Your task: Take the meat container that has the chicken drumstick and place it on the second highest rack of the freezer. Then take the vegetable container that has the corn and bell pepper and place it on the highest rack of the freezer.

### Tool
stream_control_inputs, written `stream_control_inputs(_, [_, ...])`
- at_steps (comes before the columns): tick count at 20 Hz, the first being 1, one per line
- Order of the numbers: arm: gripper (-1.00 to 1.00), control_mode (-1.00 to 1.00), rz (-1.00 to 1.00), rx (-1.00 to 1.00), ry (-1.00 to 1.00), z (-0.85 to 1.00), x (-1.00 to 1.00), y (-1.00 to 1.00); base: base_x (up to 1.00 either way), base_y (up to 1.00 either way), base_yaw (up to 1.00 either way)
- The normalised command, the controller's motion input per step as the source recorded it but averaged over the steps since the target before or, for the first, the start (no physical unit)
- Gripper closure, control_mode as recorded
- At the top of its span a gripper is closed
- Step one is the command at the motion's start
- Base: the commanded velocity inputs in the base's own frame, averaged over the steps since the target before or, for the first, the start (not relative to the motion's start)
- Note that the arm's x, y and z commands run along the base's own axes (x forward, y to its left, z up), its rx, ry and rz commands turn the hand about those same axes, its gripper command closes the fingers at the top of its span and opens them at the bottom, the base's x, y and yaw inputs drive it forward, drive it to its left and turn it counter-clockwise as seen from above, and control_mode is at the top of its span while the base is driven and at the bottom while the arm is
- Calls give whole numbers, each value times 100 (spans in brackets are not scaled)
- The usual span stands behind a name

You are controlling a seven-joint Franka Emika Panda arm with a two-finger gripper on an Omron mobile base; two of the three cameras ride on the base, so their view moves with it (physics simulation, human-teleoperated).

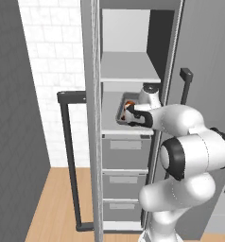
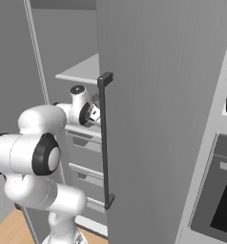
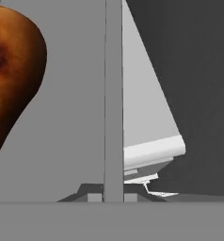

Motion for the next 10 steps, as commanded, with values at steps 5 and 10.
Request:
stream_control_inputs(5, [100, -100, 0, 0, 0, -34, 42, 0, 0, 0, 0])
stream_control_inputs(10, [100, -100, 0, 0, -1, -5, -14, 16, 0, 0, 0])
